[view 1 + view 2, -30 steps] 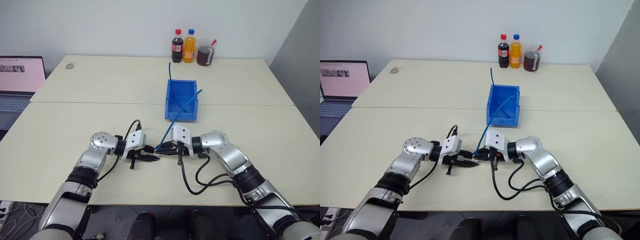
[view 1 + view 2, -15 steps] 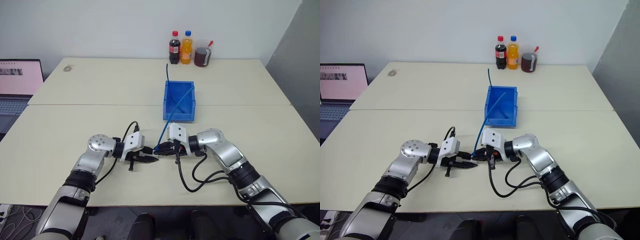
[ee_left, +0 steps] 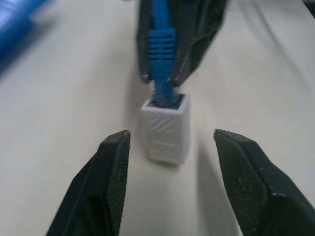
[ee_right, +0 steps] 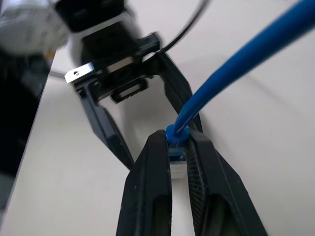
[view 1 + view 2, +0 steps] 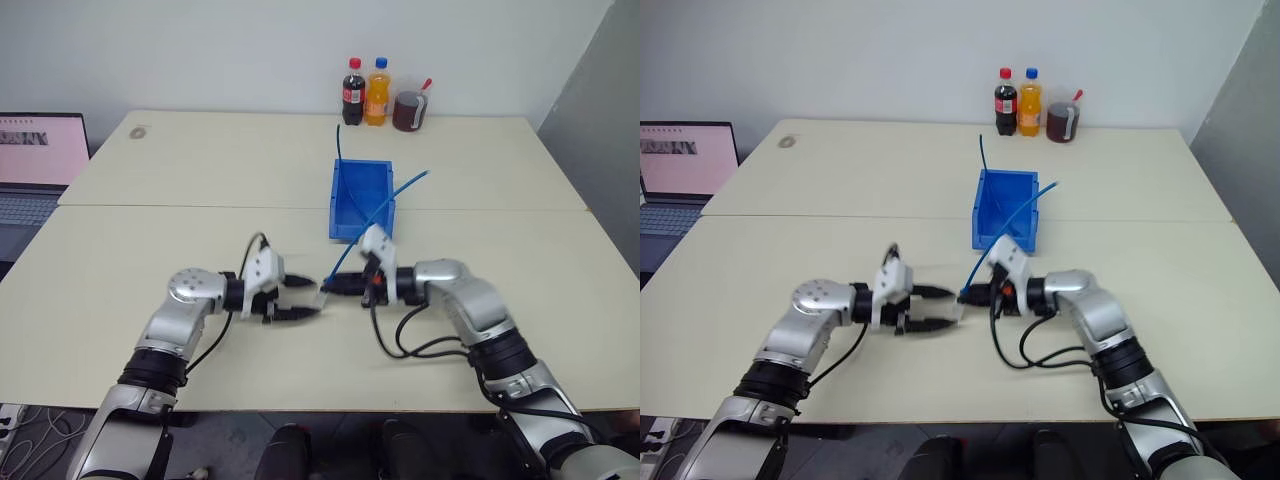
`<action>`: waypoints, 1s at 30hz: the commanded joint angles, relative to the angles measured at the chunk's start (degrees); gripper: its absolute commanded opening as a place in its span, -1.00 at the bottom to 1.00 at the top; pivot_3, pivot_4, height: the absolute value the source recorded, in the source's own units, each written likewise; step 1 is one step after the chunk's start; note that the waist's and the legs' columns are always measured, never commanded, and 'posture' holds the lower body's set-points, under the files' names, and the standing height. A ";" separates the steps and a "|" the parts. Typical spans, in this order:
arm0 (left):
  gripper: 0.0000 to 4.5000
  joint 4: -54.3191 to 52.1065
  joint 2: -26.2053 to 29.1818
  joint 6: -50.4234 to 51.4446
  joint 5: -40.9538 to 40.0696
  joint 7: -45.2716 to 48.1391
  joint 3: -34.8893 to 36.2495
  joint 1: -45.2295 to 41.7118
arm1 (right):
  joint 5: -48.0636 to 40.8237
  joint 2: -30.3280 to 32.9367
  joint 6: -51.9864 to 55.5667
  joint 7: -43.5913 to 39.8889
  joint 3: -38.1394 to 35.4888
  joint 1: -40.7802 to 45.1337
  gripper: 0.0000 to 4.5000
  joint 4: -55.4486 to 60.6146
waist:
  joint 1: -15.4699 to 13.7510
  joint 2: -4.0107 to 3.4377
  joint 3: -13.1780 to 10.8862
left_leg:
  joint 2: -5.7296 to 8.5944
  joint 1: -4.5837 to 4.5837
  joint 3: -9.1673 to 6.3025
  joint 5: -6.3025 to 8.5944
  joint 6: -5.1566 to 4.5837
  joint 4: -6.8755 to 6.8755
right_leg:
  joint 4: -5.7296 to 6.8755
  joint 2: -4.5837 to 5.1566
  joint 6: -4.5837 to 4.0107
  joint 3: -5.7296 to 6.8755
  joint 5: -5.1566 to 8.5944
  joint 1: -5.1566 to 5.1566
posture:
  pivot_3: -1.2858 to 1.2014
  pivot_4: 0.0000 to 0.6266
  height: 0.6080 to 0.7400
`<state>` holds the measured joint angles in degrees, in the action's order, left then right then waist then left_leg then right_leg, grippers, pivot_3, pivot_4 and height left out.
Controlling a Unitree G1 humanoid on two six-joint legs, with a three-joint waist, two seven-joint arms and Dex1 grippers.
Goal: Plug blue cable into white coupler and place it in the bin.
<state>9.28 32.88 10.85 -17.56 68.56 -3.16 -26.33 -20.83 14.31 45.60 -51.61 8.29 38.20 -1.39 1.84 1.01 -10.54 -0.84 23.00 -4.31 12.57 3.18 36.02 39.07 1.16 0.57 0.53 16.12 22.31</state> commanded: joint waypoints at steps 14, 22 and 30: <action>1.00 -36.03 -9.12 25.80 -10.92 -37.36 10.80 2.60 | -1.25 -4.01 -7.50 24.54 -21.48 42.31 -0.58 -54.07 | 0.00 0.00 -0.06 | 0.16 -0.07 0.43 0.00 0.00 -0.11 | -0.09 -0.01 -0.03 -0.13 -0.01 0.02 | 0.03 -0.52 1.00; 1.00 -37.68 -9.71 25.47 -11.11 -41.10 10.94 4.31 | 3.59 -2.92 -16.07 25.65 -20.54 46.19 0.27 -65.60 | -0.03 0.01 -0.07 | 0.14 -0.04 0.51 0.00 0.00 -0.13 | -0.10 0.00 -0.03 -0.14 -0.02 0.04 | 0.03 -0.52 1.00; 1.00 -34.85 -9.37 25.40 -9.63 -42.89 10.42 3.71 | 5.33 -0.07 -17.26 26.25 -20.63 46.03 0.90 -65.04 | -0.05 0.00 -0.07 | 0.13 -0.04 0.51 0.00 0.00 -0.12 | -0.09 -0.01 -0.04 -0.13 -0.02 0.03 | 0.03 -0.52 1.00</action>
<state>-25.45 23.01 36.97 -27.81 26.56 6.91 -21.83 -16.17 12.77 29.00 -24.46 -12.16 82.07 -68.87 1.79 1.01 -10.61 -0.70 22.96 -3.80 12.57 3.18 35.90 38.98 1.15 0.53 0.40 16.10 22.35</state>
